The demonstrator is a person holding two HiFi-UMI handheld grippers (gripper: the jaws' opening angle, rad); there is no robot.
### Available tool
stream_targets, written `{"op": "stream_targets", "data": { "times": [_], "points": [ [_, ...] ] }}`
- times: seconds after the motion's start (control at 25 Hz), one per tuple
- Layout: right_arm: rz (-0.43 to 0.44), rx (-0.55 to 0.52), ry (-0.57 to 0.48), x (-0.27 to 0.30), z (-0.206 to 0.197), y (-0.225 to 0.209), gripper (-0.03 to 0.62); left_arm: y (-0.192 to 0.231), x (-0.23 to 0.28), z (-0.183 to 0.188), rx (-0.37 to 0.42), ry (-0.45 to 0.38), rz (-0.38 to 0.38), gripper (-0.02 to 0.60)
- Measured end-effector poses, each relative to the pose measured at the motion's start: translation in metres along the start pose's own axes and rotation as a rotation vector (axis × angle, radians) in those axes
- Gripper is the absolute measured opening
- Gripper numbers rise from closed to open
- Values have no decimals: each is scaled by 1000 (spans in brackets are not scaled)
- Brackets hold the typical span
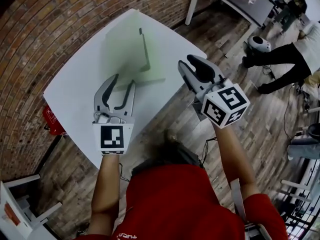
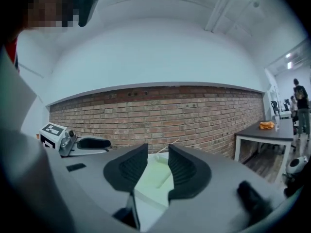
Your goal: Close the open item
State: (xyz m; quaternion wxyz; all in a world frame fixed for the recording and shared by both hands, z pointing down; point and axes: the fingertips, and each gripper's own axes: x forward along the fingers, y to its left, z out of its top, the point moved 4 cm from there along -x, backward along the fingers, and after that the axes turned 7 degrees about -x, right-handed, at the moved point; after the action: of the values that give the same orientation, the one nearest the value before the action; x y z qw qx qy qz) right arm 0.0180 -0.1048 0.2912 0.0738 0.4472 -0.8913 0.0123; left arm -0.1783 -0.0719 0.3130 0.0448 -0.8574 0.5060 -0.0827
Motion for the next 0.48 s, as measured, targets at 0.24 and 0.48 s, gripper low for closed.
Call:
{"op": "stream_targets", "data": {
  "times": [0.24,0.48],
  "points": [
    [63,38,74,24,-29,-24,154,-7,27,-23,56,88,40,220],
    [118,65,178,56,-60,-44,176,-6,55,-42,102,169,84,242]
  ]
}}
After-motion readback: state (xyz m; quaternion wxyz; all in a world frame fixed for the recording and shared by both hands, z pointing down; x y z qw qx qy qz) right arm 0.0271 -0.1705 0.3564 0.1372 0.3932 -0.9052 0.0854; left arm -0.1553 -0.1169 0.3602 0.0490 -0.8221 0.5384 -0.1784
